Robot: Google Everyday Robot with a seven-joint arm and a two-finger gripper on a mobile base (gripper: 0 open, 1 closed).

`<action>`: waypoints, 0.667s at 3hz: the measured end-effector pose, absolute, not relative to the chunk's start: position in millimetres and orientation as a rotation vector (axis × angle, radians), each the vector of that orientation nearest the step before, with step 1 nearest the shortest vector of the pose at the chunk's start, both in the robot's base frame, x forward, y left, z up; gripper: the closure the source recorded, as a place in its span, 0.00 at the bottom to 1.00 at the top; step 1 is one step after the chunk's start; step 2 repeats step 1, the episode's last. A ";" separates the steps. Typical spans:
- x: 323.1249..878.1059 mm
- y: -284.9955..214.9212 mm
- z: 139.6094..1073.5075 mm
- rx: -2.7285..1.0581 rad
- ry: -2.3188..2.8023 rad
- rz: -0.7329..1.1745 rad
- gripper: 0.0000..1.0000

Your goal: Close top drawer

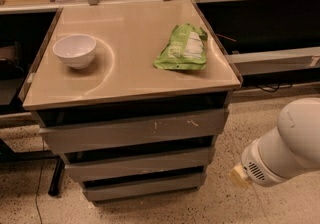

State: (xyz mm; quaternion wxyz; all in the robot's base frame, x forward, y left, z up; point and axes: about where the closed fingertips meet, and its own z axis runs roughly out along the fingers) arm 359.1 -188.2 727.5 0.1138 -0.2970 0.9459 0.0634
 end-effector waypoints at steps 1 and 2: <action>359.1 -188.2 727.5 -0.871 2.774 0.186 0.12; 359.1 -188.2 727.5 -0.871 2.774 0.186 0.12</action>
Offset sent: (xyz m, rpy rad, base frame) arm 0.0000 0.0000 0.0000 0.0000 0.0000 0.0000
